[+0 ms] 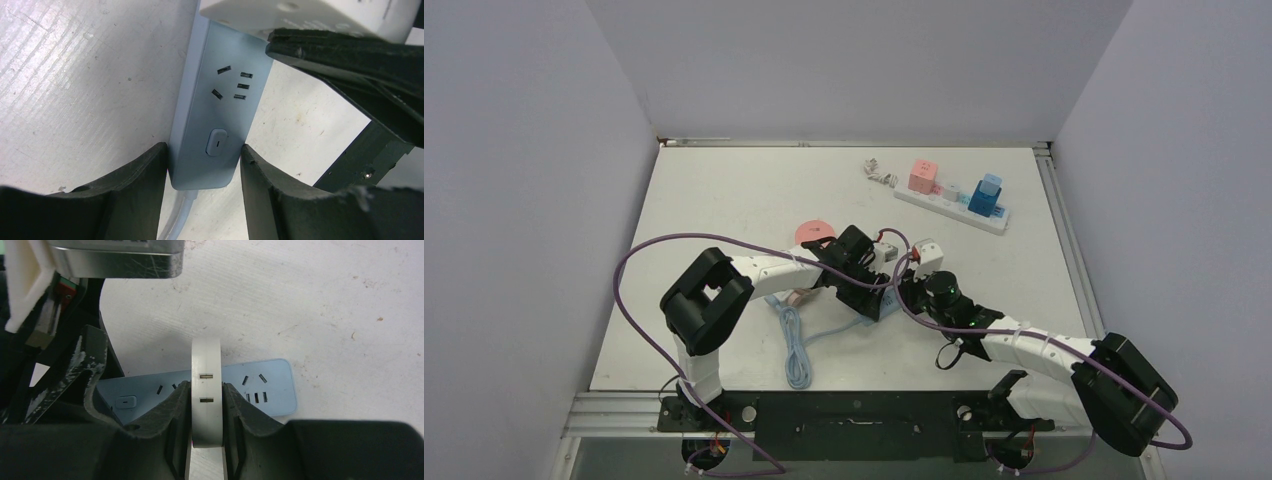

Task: Pull the plug off the socket
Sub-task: Remove the plug from the socket.

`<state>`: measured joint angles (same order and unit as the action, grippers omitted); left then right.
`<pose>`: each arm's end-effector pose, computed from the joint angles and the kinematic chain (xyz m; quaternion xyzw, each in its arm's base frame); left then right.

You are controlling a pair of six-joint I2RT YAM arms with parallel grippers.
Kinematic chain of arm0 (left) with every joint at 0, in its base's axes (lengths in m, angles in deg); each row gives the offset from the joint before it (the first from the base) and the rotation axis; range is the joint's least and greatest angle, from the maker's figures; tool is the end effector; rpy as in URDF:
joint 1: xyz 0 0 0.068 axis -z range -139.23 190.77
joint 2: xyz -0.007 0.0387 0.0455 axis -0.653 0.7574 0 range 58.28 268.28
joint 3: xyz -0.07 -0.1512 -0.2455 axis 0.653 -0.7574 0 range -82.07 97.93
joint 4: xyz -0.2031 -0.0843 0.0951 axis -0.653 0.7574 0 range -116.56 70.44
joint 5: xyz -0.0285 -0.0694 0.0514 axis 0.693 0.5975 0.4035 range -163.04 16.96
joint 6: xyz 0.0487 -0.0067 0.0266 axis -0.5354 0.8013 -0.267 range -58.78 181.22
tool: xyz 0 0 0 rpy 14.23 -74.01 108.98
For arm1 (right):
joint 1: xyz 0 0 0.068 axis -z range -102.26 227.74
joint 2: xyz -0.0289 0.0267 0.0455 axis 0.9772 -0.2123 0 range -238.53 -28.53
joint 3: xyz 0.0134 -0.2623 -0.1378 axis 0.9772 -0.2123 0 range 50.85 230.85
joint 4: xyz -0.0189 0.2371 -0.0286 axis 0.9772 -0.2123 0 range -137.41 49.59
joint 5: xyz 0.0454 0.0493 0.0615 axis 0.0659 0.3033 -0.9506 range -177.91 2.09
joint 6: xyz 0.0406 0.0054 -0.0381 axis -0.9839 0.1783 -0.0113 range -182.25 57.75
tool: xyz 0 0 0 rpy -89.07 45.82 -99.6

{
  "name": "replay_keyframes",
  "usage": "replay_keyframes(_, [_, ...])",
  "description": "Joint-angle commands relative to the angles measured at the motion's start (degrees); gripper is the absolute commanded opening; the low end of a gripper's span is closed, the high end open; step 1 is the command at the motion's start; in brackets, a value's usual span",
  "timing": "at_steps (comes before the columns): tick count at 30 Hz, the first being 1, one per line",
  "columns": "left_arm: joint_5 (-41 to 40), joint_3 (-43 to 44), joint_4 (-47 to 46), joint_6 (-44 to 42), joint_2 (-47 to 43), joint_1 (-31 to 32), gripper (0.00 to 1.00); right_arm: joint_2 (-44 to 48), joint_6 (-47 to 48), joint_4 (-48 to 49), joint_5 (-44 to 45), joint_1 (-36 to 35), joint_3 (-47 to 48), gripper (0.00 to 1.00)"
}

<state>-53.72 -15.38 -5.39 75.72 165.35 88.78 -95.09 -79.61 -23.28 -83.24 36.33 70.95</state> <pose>0.2346 -0.2799 0.1946 0.3150 0.9031 -0.2648 0.1227 0.1515 0.1295 0.2039 -0.1595 0.8478 0.2170 0.4569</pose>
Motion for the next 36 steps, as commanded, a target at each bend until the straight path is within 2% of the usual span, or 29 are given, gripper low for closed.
replay_keyframes(1, [-2.9, -0.2, 2.7, 1.6, 3.8, -0.8, 0.08, 2.2, 1.3, 3.7, -2.0, -2.4, 0.1, 0.05])
replay_keyframes(7, [-3.2, -0.2, 3.0, 1.6, 3.9, -0.8, 0.06, 1.1, 2.3, 3.3, 0.5, -5.2, 1.0, 0.05])
replay_keyframes(15, [-4.0, 0.0, 3.4, 1.6, 4.1, -0.8, 0.01, 2.5, -0.5, 2.3, 4.6, -4.1, 0.4, 0.05])
replay_keyframes(24, [-4.2, 0.1, 3.5, 1.6, 4.1, -0.8, 0.0, 0.6, -5.1, 3.9, -8.0, 7.4, -0.7, 0.05])
replay_keyframes(32, [-4.5, 0.3, 3.8, 1.6, 4.2, -0.7, 0.0, 1.1, -3.9, 4.2, -8.0, 7.0, -1.0, 0.05])
replay_keyframes(36, [-5.0, 0.4, 4.1, 1.6, 4.4, -0.9, 0.0, 2.9, -2.3, 3.8, -5.0, 4.1, -1.2, 0.05])
